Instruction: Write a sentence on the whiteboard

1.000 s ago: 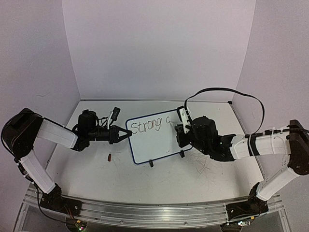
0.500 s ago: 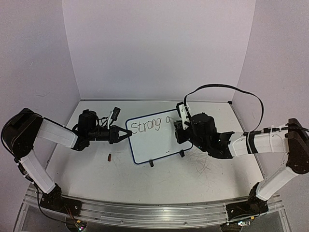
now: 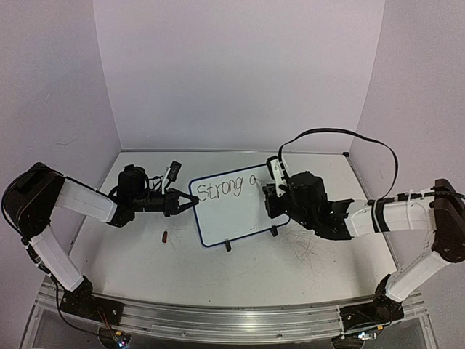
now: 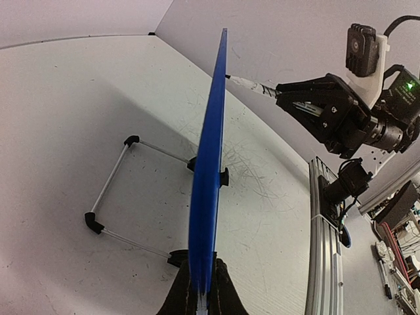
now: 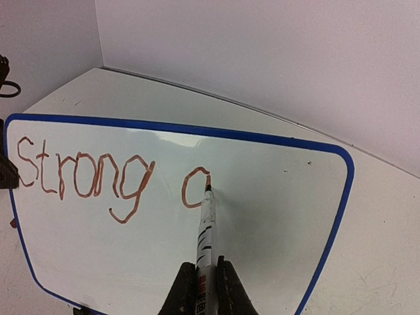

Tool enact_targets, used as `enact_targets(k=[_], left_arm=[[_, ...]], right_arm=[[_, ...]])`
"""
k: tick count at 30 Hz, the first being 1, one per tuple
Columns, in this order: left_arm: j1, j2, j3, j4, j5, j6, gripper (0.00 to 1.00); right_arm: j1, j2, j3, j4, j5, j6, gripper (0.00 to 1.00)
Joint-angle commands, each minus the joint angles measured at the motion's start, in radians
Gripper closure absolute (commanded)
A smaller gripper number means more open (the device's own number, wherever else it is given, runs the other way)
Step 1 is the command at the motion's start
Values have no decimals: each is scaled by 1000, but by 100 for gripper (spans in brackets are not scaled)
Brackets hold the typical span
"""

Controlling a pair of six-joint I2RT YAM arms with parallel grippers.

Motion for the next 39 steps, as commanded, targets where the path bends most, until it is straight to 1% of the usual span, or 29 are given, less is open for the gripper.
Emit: enact_targets(k=[1,7,17,20,23,25,27,32,39], left_arm=[[3,-15,11,-68,-27,51,100],[4,-17,10,-71,-30,51,100],[3,-13,7,-74,-34,56,100],[4,-14,7,-75,-36,56,100],[4,-19,5,-77,-37,56,100],[3,-20,5,-80,-37,58,100],[3,-17,8,-82,-37,59,100],[4,-18,8,-83,-36,59,100],[4,-15,11,-84,-33,62,100]], right_arm=[[-8,-20,-27,-29,-14,27,100],[-6,-18,-33,-30,-26,31,100],[-5,-52,-54,-49,15,36,100],[-5,-132,-86,-9,18,20,100],[-17,-202,-124,57,-30,14,100],[-37,-182,-100,61,-49,15,100],[-40,-140,-68,64,-51,2,100],[-40,-96,-16,79,-68,-16,100],[-40,-77,-4,90,-63,-21,100]])
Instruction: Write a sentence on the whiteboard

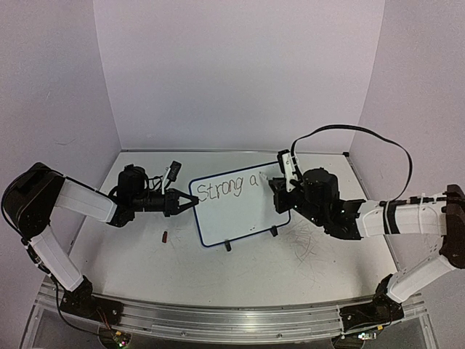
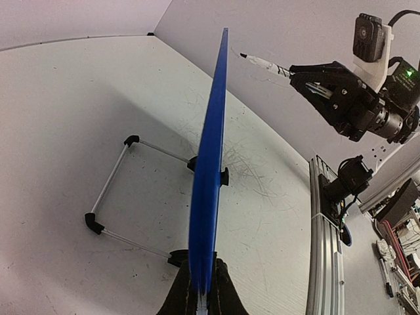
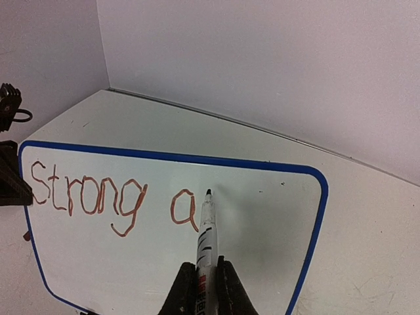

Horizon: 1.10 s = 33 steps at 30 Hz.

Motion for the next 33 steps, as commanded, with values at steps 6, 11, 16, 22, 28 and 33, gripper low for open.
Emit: enact_targets(k=[6,11,16,22,28,33], left_arm=[[3,-15,11,-85,-34,53,100],[4,-22,5,-85,-36,55,100],[4,-19,7,-85,-33,56,100],[4,-19,11,-84,-32,56,100],[4,-17,10,-85,-33,57,100],[4,-17,14,-85,-31,57,100]], right_arm=[[1,45,71,43,31,-8,100],[1,58,80,40,49,-8,100],[1,66,85,39,56,-13,100],[1,78,84,28,55,-12,100],[3,60,62,3,44,12,100],[4,50,42,-13,38,25,100]])
